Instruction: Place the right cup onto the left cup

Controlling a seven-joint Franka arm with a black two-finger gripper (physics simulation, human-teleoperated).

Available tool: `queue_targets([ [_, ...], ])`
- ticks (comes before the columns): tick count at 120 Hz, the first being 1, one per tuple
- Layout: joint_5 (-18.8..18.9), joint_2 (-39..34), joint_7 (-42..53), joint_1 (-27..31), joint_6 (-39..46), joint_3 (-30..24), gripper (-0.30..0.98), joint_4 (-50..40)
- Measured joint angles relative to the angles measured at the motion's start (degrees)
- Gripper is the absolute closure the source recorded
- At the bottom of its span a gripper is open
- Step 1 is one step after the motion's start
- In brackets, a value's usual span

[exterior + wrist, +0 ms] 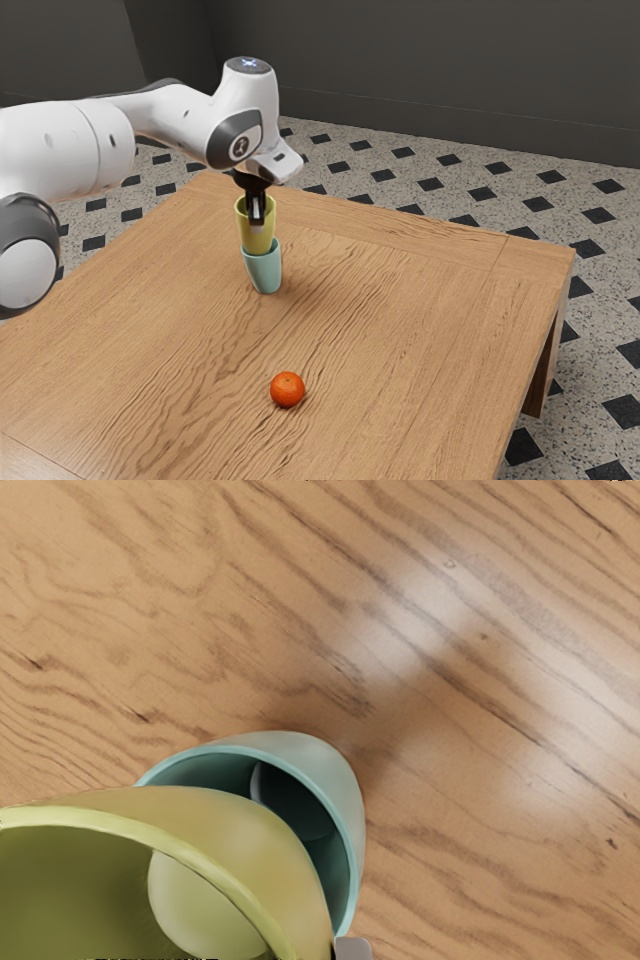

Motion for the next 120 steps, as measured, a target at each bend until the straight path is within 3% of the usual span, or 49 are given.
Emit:
queue_targets([
  [59,-0.25,2.18,1.13,0.18,0.19,-0.79,0.78,1.67],
  [88,-0.63,0.59,1.52,0.11,-0.56,-0.80,0.29,1.22],
  [120,-0.58,-1.71,1.84,0.18,-1.96,-0.78,0.08,0.55],
])
